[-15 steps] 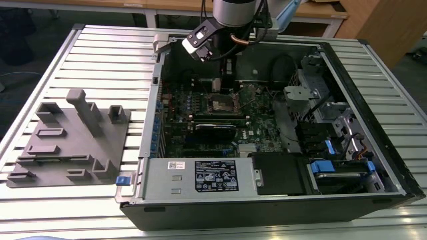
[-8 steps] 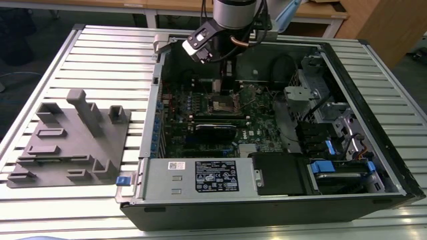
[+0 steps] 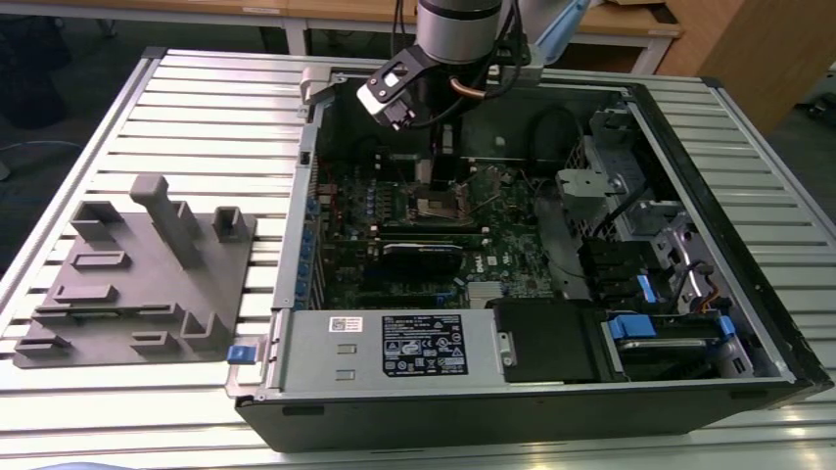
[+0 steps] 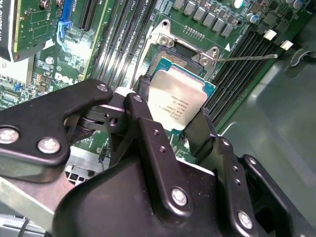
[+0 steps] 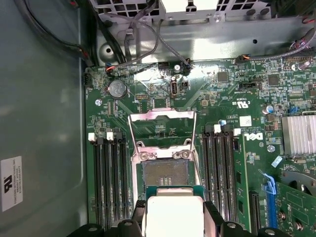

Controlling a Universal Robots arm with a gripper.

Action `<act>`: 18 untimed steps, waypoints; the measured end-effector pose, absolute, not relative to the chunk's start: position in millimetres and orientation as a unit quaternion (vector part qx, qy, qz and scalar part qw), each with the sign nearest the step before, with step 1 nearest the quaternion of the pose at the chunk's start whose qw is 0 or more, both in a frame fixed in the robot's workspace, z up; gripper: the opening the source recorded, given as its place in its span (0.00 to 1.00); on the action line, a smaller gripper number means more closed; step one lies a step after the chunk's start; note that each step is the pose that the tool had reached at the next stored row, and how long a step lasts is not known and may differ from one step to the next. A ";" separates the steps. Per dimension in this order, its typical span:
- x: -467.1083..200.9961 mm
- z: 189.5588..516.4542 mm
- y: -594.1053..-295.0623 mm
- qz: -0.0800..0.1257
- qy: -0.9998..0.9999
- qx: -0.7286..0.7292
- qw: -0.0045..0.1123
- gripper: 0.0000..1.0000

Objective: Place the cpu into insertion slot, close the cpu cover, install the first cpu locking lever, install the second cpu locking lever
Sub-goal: 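Place the cpu into insertion slot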

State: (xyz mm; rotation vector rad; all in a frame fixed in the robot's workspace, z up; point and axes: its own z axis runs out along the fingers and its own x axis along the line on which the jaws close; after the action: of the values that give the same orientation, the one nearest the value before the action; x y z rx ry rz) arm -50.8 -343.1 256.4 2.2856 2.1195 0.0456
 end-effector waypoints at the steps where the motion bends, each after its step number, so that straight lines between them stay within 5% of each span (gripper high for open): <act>1: -50.8 256.4 -343.1 0.015 0.680 0.733 0.012 0.54; 18: -50.8 248.7 -343.1 0.015 0.680 0.733 0.012 0.54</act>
State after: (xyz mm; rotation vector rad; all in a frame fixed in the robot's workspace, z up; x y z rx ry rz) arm -50.8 -343.1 248.7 2.2857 2.1192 0.0464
